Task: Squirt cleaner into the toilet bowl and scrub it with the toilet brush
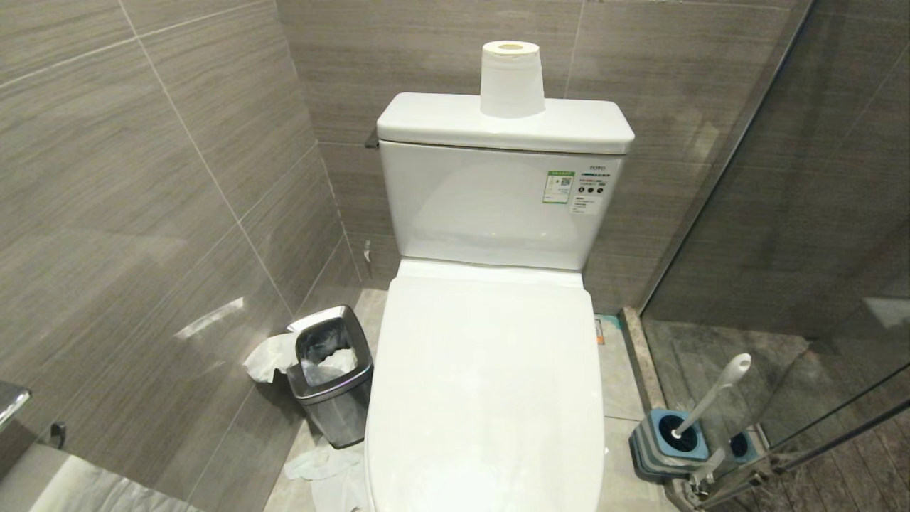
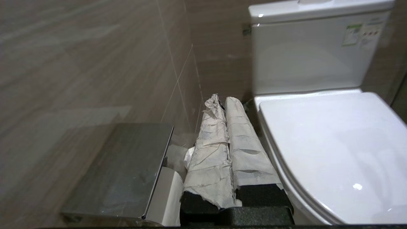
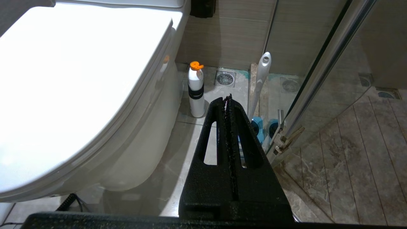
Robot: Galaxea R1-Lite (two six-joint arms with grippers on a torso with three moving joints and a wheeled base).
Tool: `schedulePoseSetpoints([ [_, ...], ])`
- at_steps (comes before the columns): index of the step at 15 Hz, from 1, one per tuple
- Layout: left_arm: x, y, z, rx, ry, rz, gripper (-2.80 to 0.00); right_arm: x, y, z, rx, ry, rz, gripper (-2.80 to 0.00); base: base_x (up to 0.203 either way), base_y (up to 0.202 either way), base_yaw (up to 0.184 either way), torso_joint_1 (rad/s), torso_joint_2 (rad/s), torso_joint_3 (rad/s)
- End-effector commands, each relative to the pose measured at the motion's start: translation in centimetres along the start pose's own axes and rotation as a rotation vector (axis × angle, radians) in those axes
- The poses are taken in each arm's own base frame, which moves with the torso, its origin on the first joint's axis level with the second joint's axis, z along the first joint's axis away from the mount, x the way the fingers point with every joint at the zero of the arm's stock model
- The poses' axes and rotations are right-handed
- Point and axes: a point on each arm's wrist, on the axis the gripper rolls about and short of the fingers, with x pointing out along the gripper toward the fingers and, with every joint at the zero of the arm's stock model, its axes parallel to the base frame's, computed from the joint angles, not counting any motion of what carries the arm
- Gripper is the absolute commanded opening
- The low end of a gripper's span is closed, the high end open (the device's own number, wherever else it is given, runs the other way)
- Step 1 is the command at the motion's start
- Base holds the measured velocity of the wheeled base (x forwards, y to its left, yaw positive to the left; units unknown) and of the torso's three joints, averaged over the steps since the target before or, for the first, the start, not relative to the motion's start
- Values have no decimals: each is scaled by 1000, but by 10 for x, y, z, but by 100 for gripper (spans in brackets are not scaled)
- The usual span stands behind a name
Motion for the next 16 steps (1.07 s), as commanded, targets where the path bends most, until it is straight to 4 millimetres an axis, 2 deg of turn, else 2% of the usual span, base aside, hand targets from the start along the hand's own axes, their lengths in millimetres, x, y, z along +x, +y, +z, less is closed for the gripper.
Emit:
schedulePoseSetpoints([
  [1, 24, -3, -36, 25, 23, 13, -280, 0, 0, 0, 0, 1, 0, -280, 0, 0, 0, 0, 0, 0],
  [4, 44, -7, -83, 58, 83, 42, -280, 0, 0, 0, 0, 1, 0, -280, 0, 0, 0, 0, 0, 0],
  [8, 52, -12, -133, 72, 178, 32, -280, 0, 0, 0, 0, 1, 0, -280, 0, 0, 0, 0, 0, 0],
  [16, 49, -16, -148, 53, 305, -72, -280, 0, 0, 0, 0, 0, 0, -280, 0, 0, 0, 0, 0, 0],
])
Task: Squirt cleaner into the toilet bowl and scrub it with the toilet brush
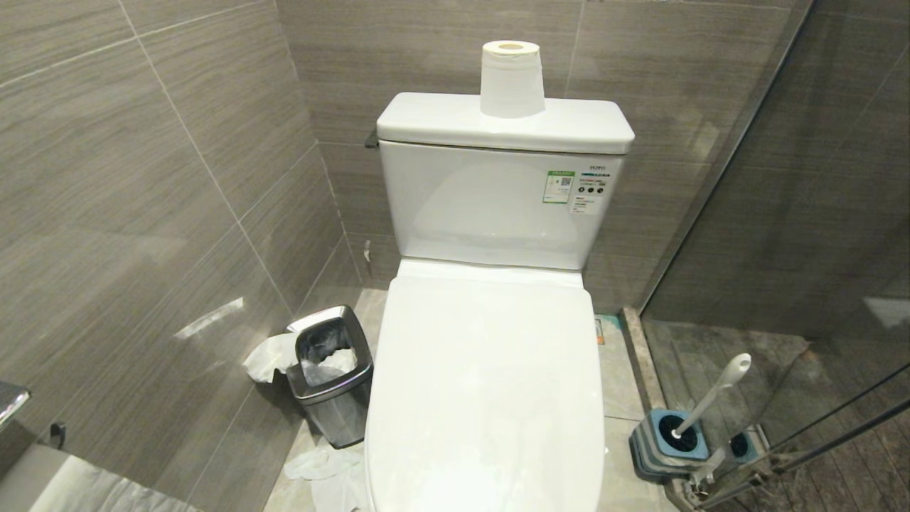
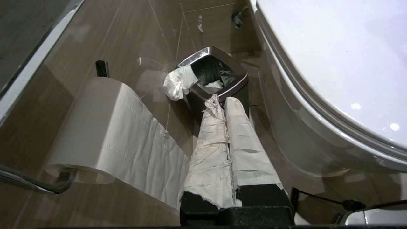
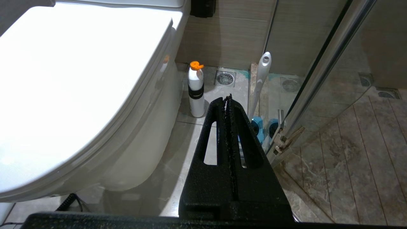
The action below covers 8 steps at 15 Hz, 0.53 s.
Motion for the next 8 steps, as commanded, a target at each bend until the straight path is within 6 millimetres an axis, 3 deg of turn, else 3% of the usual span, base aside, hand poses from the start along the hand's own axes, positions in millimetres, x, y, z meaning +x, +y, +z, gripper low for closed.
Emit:
schedulePoseSetpoints([
  [1, 0, 0, -1, -33, 4, -1, -280, 0, 0, 0, 0, 1, 0, -280, 0, 0, 0, 0, 0, 0],
  [8, 0, 1, -1, -138, 8, 32, -280, 0, 0, 0, 1, 1, 0, -280, 0, 0, 0, 0, 0, 0],
])
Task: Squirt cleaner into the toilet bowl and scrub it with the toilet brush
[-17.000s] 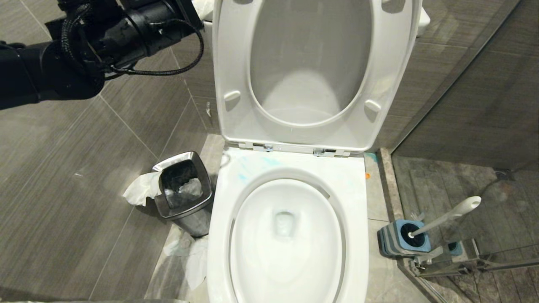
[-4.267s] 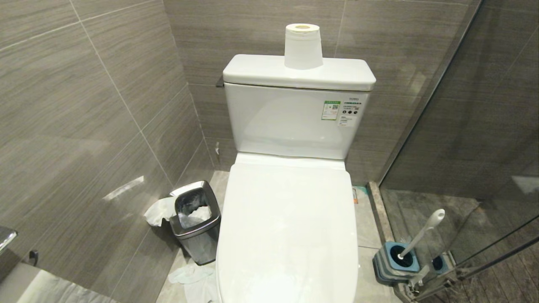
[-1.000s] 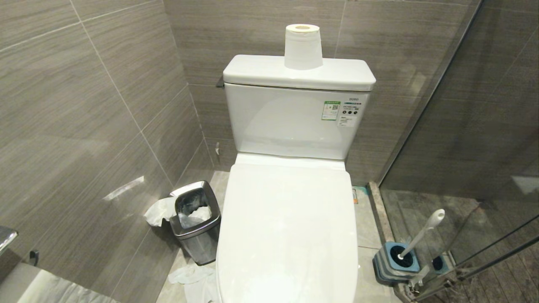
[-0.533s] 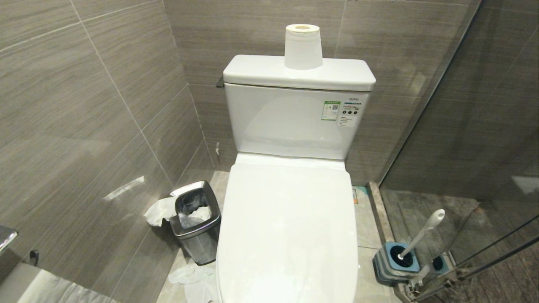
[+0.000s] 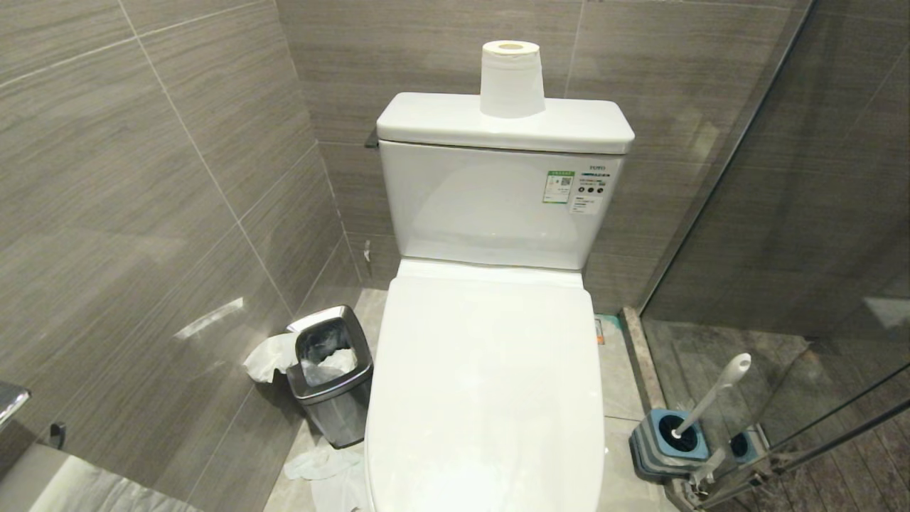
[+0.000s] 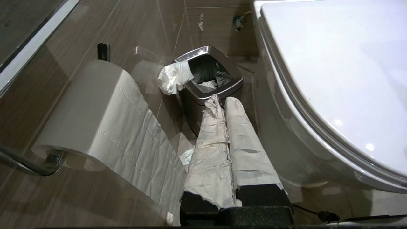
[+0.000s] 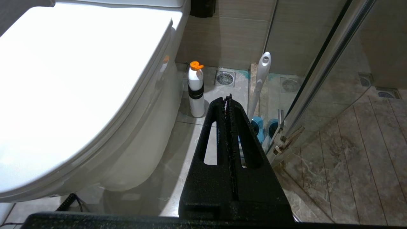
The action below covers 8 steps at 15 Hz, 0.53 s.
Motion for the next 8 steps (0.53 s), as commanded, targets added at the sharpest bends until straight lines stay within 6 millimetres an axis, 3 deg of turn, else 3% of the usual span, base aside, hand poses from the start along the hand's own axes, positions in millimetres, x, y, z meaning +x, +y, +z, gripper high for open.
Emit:
schedulePoseSetpoints([
  [1, 0, 0, -1, -10, 1, 4, -280, 0, 0, 0, 0, 1, 0, -280, 0, 0, 0, 0, 0, 0],
  [8, 0, 0, -1, -16, 1, 8, -280, 0, 0, 0, 0, 1, 0, -280, 0, 0, 0, 0, 0, 0],
])
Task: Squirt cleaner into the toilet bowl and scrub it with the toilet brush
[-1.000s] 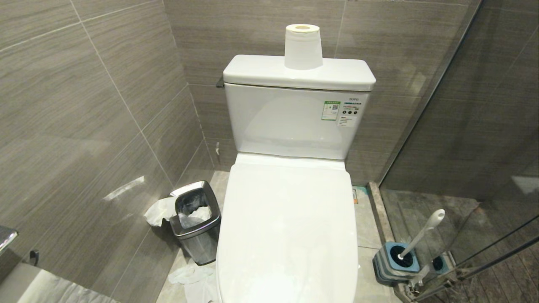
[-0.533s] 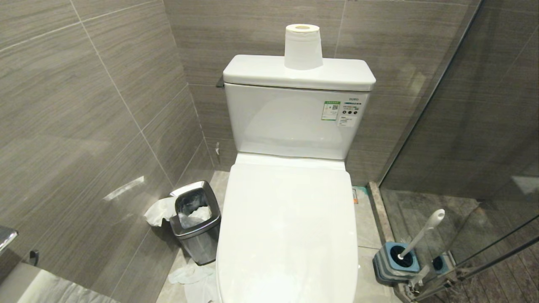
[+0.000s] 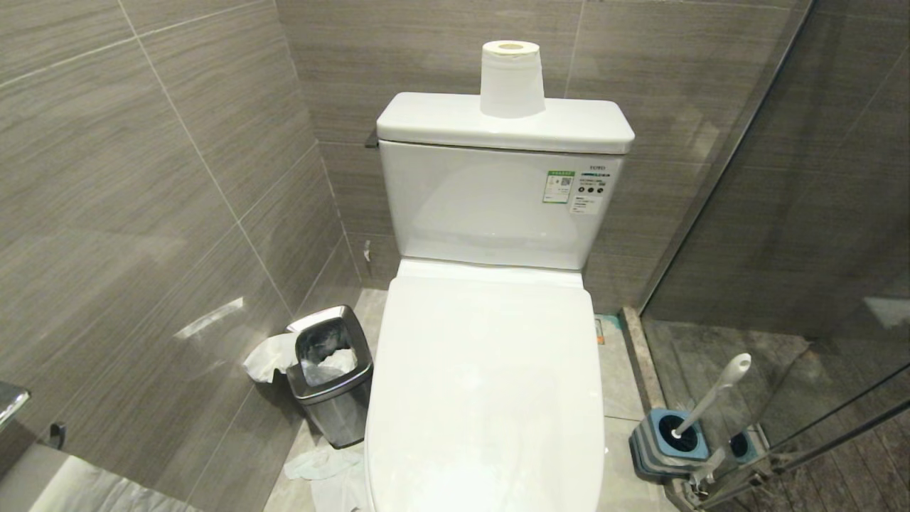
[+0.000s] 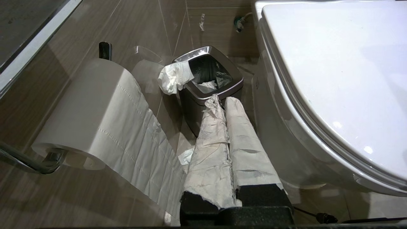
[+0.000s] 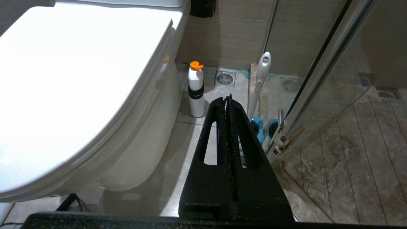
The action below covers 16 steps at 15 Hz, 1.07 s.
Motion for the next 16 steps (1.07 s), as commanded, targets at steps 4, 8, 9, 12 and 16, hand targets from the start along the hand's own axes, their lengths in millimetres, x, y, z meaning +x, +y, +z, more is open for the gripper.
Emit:
schedulePoseSetpoints([
  [4, 0, 0, -1, 0, 3, -1, -280, 0, 0, 0, 0, 1, 0, -280, 0, 0, 0, 0, 0, 0],
  [8, 0, 0, -1, 0, 3, -1, -280, 0, 0, 0, 0, 1, 0, -280, 0, 0, 0, 0, 0, 0],
  [9, 0, 0, -1, 0, 3, 1, -280, 0, 0, 0, 0, 1, 0, -280, 0, 0, 0, 0, 0, 0],
  [12, 0, 0, -1, 1, 2, 0, -280, 0, 0, 0, 0, 1, 0, -280, 0, 0, 0, 0, 0, 0],
  [16, 0, 0, -1, 0, 3, -1, -280, 0, 0, 0, 0, -1, 0, -280, 0, 0, 0, 0, 0, 0],
])
